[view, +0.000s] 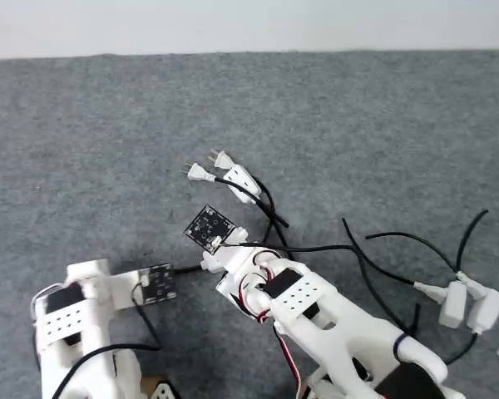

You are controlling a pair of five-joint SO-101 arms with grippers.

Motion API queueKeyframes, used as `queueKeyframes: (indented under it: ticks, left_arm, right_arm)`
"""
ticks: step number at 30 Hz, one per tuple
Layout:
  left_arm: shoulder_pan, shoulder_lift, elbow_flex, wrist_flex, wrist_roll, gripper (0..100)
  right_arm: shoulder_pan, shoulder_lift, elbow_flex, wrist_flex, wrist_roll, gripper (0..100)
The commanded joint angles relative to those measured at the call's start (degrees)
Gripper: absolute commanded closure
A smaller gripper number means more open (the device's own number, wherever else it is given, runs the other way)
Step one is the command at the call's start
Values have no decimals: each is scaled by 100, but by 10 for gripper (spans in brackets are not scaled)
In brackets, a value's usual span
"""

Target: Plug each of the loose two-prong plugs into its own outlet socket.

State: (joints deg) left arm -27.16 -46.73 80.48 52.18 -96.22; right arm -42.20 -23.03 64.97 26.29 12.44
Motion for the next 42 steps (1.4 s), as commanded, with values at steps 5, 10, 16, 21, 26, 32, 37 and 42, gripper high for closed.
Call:
queueKeyframes:
  ticks: [5, 10, 16, 21, 26, 32, 37, 42]
  left_arm:
    - [-422, -97, -13, 88, -501, 987]
    - [-290, -97, -13, 105, -501, 987]
    - [-290, -97, -13, 105, -501, 987]
    - [-281, -97, -48, 105, -492, 987]
    - [-185, -97, -681, 545, 774, 923]
    - [-149, -97, -2088, 1785, 2268, 811]
    - [132, -97, -3037, 2673, 3305, 812]
    - [316, -97, -3855, 3437, 5459, 812]
  right_arm:
    - [92, -13, -378, -57, 62, 990]
    - [-13, -716, -299, 31, 18, 990]
    - [-92, -1341, -246, 154, 9, 990]
    - [57, -637, -264, -338, 53, 990]
    - [66, 136, -501, -532, 176, 990]
    - [66, 295, -580, -541, 193, 990]
    - [75, 312, -580, -541, 202, 990]
    - [154, 321, -580, -541, 211, 990]
